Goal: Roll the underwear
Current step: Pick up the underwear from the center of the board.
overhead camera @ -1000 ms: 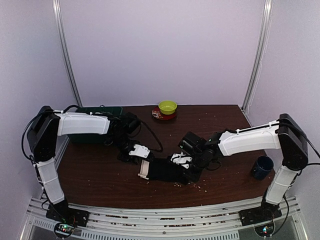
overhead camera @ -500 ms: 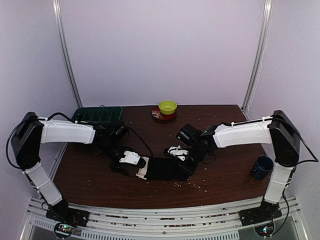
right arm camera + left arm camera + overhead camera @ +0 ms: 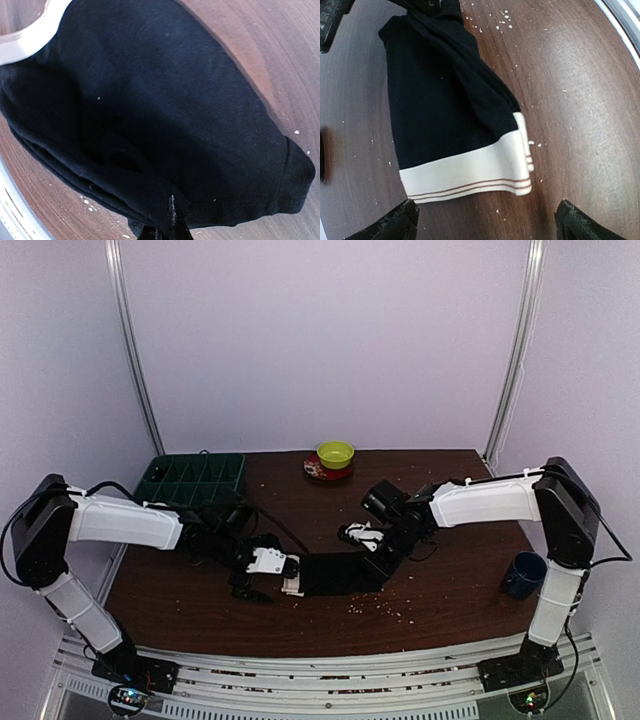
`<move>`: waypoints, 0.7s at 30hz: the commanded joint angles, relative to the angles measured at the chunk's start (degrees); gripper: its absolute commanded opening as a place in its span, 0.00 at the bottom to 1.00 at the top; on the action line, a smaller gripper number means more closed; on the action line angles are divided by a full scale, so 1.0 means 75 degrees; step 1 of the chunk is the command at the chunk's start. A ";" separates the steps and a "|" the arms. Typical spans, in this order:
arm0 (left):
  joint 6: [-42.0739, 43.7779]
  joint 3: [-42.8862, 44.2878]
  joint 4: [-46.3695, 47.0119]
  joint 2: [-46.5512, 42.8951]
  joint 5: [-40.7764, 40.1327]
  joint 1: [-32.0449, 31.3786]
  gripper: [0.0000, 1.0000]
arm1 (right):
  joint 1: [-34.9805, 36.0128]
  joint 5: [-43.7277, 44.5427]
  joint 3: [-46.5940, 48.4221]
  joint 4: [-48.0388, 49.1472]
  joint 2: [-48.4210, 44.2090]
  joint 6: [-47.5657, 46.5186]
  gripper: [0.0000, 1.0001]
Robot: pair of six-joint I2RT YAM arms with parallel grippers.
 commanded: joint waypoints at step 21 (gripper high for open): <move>-0.2517 0.0107 0.1375 0.0659 -0.2151 -0.1519 0.24 | -0.0286 -0.0003 -0.0219 0.0365 -0.0025 0.0178 0.00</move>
